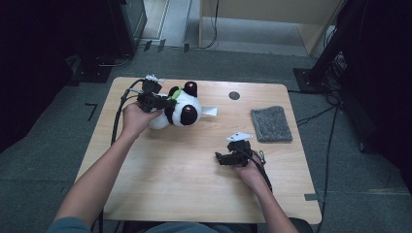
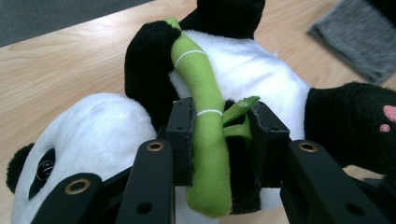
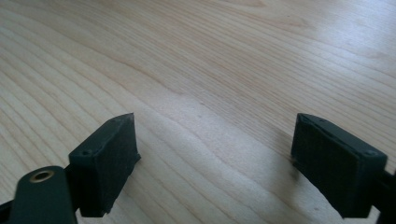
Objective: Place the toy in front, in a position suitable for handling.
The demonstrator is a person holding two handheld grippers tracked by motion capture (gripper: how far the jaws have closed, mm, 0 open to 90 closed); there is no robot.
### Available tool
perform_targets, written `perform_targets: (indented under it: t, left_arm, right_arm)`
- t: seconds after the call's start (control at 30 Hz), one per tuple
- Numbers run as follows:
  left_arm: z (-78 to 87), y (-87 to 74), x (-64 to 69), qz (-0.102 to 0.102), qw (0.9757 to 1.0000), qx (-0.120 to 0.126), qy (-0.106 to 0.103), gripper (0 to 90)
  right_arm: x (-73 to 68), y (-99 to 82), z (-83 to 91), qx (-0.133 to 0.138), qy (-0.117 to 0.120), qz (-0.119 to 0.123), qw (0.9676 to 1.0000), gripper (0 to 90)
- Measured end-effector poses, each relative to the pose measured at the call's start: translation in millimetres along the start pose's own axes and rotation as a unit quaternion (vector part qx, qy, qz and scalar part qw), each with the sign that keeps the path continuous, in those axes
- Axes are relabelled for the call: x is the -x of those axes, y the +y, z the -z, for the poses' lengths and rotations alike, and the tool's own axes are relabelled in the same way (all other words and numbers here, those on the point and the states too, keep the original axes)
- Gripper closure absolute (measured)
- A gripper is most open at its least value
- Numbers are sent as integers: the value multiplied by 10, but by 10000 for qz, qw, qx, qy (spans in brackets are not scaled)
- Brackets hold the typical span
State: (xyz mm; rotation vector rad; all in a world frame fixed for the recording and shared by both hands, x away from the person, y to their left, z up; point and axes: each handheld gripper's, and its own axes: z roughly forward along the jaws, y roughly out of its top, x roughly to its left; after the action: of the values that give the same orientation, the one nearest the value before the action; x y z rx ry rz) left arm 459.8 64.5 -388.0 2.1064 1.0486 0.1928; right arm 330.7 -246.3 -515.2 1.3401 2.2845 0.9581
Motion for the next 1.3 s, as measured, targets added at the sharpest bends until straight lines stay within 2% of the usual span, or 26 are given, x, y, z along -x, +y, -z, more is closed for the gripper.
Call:
perform_targets:
  t: [0.07,0.13,0.27,0.4,0.53,0.67,0.7,0.8,0.97,1.1,1.2,1.3]
  left_arm:
    - [18,-49,79,-5,10000,-32,-26,660]
    - [34,-98,147,-11,10000,-76,-63,660]
    - [96,-229,309,94,9997,53,-228,658]
    - [158,-356,523,-42,9995,140,-271,659]
    - [186,-465,689,-104,9992,158,-347,658]
    - [192,-572,838,-86,9988,144,-461,656]
    - [189,-599,889,-137,9987,102,-478,656]
    - [192,-651,988,-121,9983,47,-566,655]
    - [115,-716,1093,-144,9987,44,-493,647]
    - [16,-755,1156,-132,9983,26,-563,641]
    - [2,-783,1148,-13,9984,178,-541,635]
    - [5,-783,1148,64,9982,206,-554,636]
  right_arm:
    - [37,7,33,57,64,-128,9999,158]
    - [74,14,76,179,50,-148,9997,159]
    - [123,14,140,310,-6,-206,9993,159]
    - [169,4,163,323,57,-209,9992,151]
    - [195,14,205,473,42,-209,9987,151]
    - [239,27,233,407,-115,-144,9990,153]
    - [255,26,240,404,-157,-108,9990,158]
    - [306,21,260,430,-240,-177,9986,172]
    - [388,24,292,465,-339,-258,9980,199]
    - [510,39,337,569,-482,-381,9965,219]
    - [633,14,369,632,-679,-417,9948,252]
    - [774,18,387,619,-805,-567,9932,252]
